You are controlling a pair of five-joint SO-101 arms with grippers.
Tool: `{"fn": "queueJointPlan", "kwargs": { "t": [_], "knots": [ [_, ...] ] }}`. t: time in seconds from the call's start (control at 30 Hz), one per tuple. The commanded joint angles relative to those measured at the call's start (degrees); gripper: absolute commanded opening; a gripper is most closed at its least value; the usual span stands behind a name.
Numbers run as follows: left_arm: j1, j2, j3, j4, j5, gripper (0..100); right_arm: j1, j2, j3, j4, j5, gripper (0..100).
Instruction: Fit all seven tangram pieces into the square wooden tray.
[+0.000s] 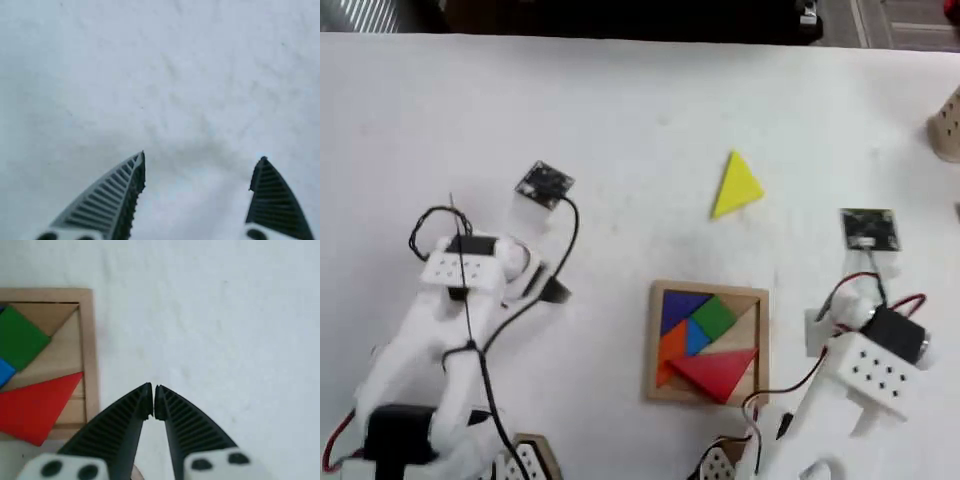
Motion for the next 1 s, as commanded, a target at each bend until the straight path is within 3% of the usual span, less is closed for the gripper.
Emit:
{"fn": "queueJointPlan", "kwargs": {
  "t": [0.0,0.13,0.27,0.53,0.73,0.97],
  "knots": [
    [-1.3,6.9,-7.3,-0.7,0.8,33,-7.4,-1.5,-3.2,4.2,8.2,2.1],
    [-1.5,12.2,-12.7,3.3,0.8,33,-19.7,2.9,-3.3,12.4,20.4,2.2],
    [-1.5,13.0,-13.1,3.5,0.7,33,-30.7,7.7,-3.2,14.2,22.9,7.3],
    [-2.9,13.0,-13.3,3.2,0.7,33,-43.3,10.8,4.2,10.8,36.5,17.3],
    [-2.7,13.0,-13.4,3.0,0.7,33,-41.0,10.8,13.8,-3.7,36.7,9.0],
    [-2.5,13.0,-13.4,2.1,0.7,33,-40.0,10.4,14.2,-9.5,22.7,6.7]
  ]
}}
